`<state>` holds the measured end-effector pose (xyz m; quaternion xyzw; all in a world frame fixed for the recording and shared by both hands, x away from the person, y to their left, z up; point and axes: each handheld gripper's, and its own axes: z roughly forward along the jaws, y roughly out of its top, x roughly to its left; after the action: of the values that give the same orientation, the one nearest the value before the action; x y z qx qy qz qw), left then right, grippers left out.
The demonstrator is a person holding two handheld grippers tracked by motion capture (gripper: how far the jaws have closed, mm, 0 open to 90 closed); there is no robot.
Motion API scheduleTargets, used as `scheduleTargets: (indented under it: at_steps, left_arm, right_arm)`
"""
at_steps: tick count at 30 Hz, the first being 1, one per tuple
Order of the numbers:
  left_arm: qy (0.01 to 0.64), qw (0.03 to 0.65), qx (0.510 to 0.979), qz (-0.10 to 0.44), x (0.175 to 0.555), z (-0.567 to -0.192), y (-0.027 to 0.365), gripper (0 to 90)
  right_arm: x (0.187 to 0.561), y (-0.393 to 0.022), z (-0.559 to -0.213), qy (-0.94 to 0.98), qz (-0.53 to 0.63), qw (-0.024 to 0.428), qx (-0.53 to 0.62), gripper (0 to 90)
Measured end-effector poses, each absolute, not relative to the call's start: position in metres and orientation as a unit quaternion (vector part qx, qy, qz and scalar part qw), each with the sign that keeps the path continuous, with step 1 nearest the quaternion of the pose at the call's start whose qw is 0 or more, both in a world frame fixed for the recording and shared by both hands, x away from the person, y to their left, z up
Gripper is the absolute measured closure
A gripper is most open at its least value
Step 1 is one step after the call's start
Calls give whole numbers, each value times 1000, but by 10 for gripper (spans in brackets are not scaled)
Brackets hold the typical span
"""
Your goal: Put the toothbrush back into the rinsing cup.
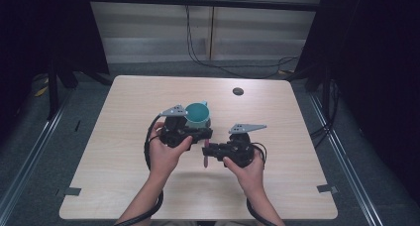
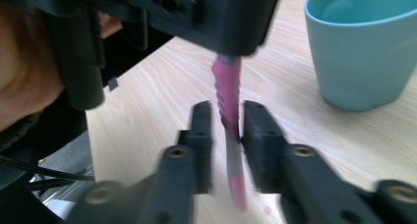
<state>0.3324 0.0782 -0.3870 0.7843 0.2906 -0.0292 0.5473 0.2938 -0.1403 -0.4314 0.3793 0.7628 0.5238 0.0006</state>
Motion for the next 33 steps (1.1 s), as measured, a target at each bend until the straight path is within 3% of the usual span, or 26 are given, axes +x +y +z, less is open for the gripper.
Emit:
scheduleTargets:
  at_steps: [8, 14, 22, 33]
  left_arm:
    - [292, 549, 783, -22, 334, -382, 85, 841]
    - [297, 548, 782, -17, 336, -380, 90, 841]
    - [300, 549, 780, -12, 338, -377, 96, 841]
    - [302, 547, 781, -2, 340, -370, 103, 841]
  right_arm:
    - [291, -149, -434, 776, 505, 31, 377, 402]
    - [287, -163, -438, 781, 487, 54, 387, 291]
    - [282, -180, -450, 800, 445, 85, 394, 196]
    - [275, -201, -477, 810, 401, 96, 417, 161]
